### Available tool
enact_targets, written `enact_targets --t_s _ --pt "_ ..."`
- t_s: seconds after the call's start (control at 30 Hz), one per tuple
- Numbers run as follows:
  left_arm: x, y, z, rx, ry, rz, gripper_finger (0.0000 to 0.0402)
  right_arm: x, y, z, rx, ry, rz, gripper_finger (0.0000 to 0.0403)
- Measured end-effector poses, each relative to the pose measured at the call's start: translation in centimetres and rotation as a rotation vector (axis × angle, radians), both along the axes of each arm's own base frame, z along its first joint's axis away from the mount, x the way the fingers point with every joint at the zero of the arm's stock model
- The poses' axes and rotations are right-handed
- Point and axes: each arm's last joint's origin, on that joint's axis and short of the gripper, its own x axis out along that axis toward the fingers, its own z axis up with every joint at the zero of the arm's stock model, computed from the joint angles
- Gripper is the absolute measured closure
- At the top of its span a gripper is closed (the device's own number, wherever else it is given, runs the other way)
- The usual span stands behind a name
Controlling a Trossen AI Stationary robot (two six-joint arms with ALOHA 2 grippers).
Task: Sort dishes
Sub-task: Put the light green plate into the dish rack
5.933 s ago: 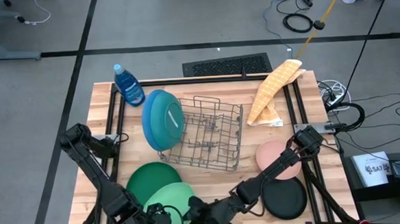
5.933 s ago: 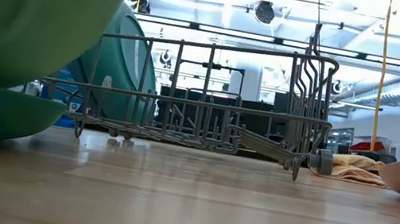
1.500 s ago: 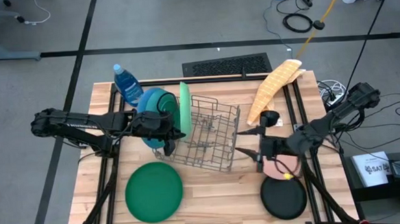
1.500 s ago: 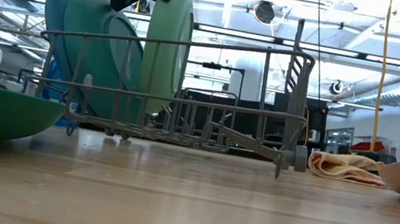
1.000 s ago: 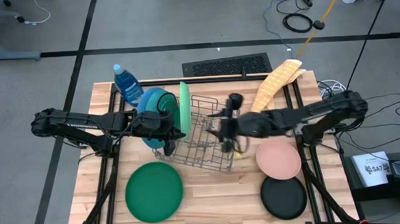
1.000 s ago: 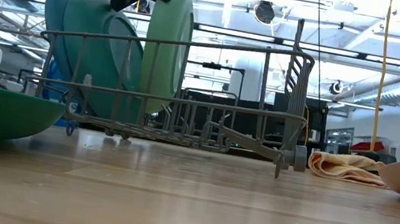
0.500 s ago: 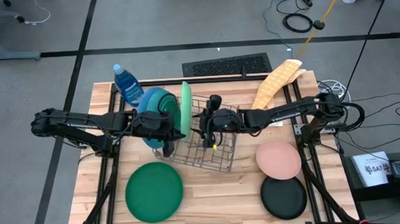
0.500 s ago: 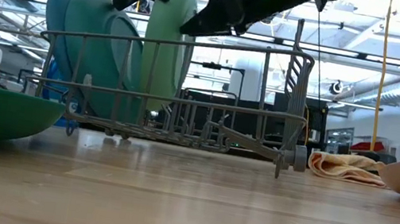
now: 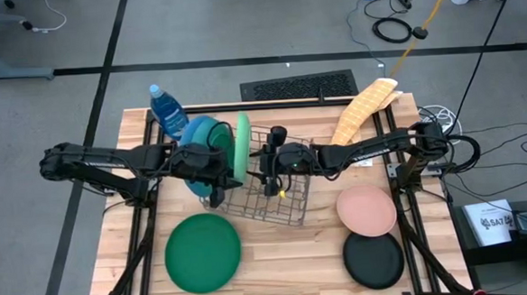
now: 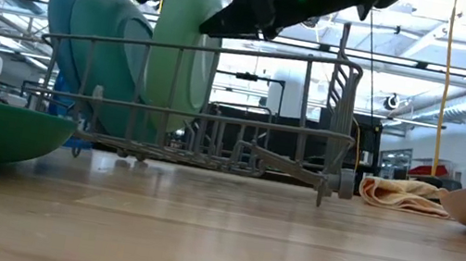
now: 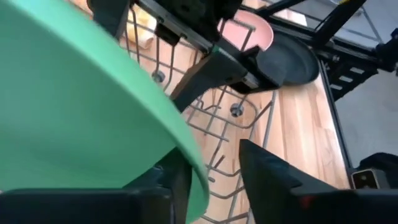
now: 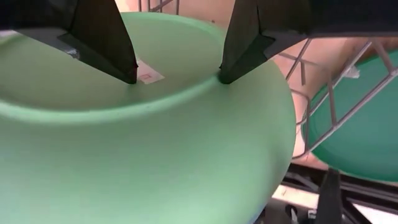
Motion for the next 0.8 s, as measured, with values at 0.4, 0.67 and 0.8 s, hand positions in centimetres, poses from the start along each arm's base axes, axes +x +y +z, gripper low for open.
enact_targets --t_s 0.4,0.67,0.8 --pt "-2.1 0.0 4.3 -0.046 -0.137 0.031 0.0251 0.6 -0.5 -0.7 -0.008 -0.012 0.013 0.0174" --pt "-3.0 -0.2 4.5 -0.072 -0.114 0.066 0.0251 1.2 -0.5 -1.6 0.016 -0.018 0.019 0.0174" --pt "-3.7 0.0 5.0 -0.052 -0.147 0.108 0.0251 1.2 -0.7 -1.5 0.031 -0.038 -0.021 0.0174"
